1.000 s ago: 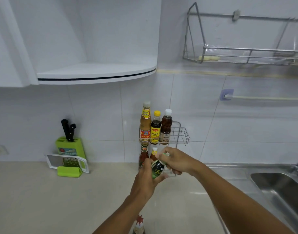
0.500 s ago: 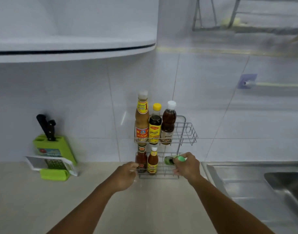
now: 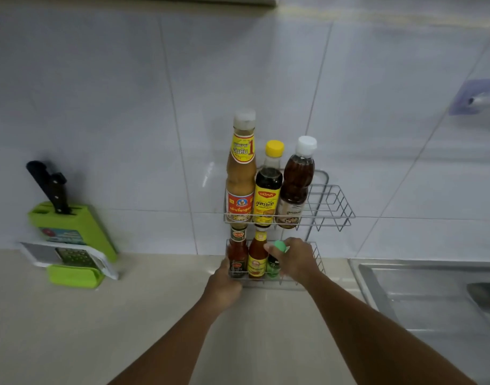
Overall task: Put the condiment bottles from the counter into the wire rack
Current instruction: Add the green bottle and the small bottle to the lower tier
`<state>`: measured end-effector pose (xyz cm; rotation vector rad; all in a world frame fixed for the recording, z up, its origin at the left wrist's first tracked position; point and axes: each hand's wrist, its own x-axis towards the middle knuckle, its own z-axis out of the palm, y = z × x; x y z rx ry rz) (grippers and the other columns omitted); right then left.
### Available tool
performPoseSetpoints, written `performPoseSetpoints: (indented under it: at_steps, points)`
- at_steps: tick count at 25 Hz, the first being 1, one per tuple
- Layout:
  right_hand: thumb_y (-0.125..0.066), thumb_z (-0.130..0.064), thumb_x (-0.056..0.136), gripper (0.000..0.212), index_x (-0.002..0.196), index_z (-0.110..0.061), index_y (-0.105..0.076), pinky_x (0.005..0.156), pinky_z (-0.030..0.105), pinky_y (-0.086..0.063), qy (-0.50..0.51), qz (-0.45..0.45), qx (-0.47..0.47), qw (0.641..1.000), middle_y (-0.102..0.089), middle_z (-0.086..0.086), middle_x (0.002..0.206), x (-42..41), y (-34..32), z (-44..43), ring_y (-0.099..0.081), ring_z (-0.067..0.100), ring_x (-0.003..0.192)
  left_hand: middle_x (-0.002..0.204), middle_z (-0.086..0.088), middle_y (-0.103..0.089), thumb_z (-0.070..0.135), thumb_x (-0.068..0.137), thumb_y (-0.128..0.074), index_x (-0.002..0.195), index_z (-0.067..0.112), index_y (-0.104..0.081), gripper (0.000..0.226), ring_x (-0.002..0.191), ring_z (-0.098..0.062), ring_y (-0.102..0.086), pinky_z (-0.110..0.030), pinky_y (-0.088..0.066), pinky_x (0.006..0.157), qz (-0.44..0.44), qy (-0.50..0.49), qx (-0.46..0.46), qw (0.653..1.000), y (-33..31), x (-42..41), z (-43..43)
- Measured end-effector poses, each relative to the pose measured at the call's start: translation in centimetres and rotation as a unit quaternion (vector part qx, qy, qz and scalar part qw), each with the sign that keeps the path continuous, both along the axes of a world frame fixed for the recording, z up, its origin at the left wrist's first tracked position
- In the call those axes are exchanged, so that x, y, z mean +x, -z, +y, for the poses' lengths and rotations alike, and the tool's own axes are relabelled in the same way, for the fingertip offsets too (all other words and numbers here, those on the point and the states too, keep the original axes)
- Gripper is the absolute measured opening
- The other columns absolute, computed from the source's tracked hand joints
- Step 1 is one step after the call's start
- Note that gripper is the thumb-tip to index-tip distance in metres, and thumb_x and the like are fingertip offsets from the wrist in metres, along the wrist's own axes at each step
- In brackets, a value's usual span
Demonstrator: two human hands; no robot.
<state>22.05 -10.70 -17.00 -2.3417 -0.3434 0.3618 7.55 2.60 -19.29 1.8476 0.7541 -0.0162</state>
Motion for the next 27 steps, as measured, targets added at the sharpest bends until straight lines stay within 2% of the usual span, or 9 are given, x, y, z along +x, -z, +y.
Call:
performPoseSetpoints:
  at_steps: [3,6,10,12,17,19,22,25,27]
  points:
    - [-0.06,-0.058,0.095,0.052,0.096,-0.007,-0.069,0.062,0.029,-0.056,-0.021,0.001,-0.009,1.0,-0.076,0.013,0.083,-0.1,-0.6,-0.1,-0.076,0.026,0.07,0.13,0.004,-0.063,0.012,0.082,-0.054,0.141,0.037,-0.042,0.065,0.107,-0.017,-0.058,-0.027,-0.046,0.087,-0.004,-0.002,0.004,1.0,-0.3,0.1,0.1]
    - [-0.054,-0.052,0.1,0.047,0.113,-0.009,-0.07,0.074,0.039,-0.064,-0.008,0.057,0.045,0.997,-0.078,0.013,0.084,-0.2,-0.4,-0.8,-0.077,0.026,0.063,0.125,0.007,-0.063,0.011,0.081,-0.055,0.139,0.038,-0.046,0.065,0.106,-0.014,-0.058,-0.026,-0.048,0.082,-0.014,0.012,-0.01,1.0,-0.8,-0.3,0.6]
    - [-0.06,-0.026,0.101,0.044,0.143,-0.013,-0.055,0.06,0.034,-0.058,0.018,0.139,0.126,0.982,-0.073,0.012,0.09,-0.9,0.4,-2.3,-0.07,0.021,0.064,0.133,0.007,-0.058,0.011,0.078,-0.057,0.14,0.037,-0.046,0.068,0.128,-0.018,-0.051,-0.029,-0.042,0.102,-0.017,0.025,-0.036,0.999,-1.3,-1.6,1.0]
    - [-0.06,-0.013,0.098,0.052,0.148,-0.015,-0.048,0.069,0.039,-0.061,0.021,0.123,0.118,0.985,-0.074,0.012,0.093,-1.6,0.1,-3.0,-0.071,0.024,0.07,0.141,0.005,-0.053,0.008,0.083,-0.056,0.144,0.031,-0.043,0.067,0.132,-0.018,-0.047,-0.028,-0.039,0.103,-0.022,0.026,-0.05,0.998,-1.6,-2.1,1.1]
    - [-0.05,-0.003,0.099,0.028,0.121,-0.013,-0.065,0.055,0.023,-0.048,0.015,-0.096,0.094,0.991,-0.069,0.005,0.085,-7.9,-1.7,-4.5,-0.064,0.014,0.066,0.151,-0.001,-0.044,0.003,0.088,-0.05,0.149,0.016,-0.036,0.064,0.137,-0.019,-0.043,-0.024,-0.038,0.095,-0.004,0.038,-0.064,0.997,-2.9,-4.6,0.8]
    - [-0.047,-0.004,0.102,0.029,0.1,-0.024,-0.068,0.056,0.029,-0.049,-0.069,-0.062,0.138,0.986,-0.069,0.012,0.083,-11.6,-2.8,-5.4,-0.061,0.018,0.061,0.15,-0.003,-0.044,0.001,0.09,-0.045,0.148,0.016,-0.039,0.059,0.134,-0.019,-0.046,-0.022,-0.042,0.088,0.012,0.054,-0.054,0.997,-2.8,-6.2,0.9]
    - [-0.051,-0.009,0.101,0.03,0.093,-0.031,-0.07,0.057,0.033,-0.054,-0.194,0.019,0.113,0.974,-0.07,0.012,0.084,-17.6,-4.0,-7.2,-0.065,0.022,0.06,0.146,-0.007,-0.049,0.001,0.092,-0.043,0.143,0.017,-0.045,0.053,0.13,-0.02,-0.05,-0.025,-0.046,0.09,0.034,0.079,-0.032,0.996,-2.4,-9.2,0.9]
    - [-0.054,-0.012,0.098,0.022,0.103,-0.026,-0.07,0.059,0.034,-0.057,-0.174,0.011,0.07,0.982,-0.071,0.007,0.08,-19.7,-4.0,-6.9,-0.066,0.024,0.062,0.137,-0.006,-0.055,0.002,0.093,-0.045,0.14,0.014,-0.048,0.049,0.118,-0.018,-0.055,-0.028,-0.048,0.093,0.069,0.11,-0.021,0.991,-2.2,-12.0,0.0]
    - [-0.053,-0.004,0.096,0.029,0.116,-0.019,-0.066,0.06,0.016,-0.05,-0.129,-0.011,0.069,0.989,-0.067,0.0,0.085,-18.5,-5.2,-5.0,-0.064,0.017,0.073,0.129,-0.009,-0.057,0.003,0.089,-0.048,0.14,0.009,-0.048,0.051,0.114,-0.018,-0.055,-0.031,-0.049,0.093,0.075,0.122,-0.03,0.989,-2.3,-13.2,-0.5]
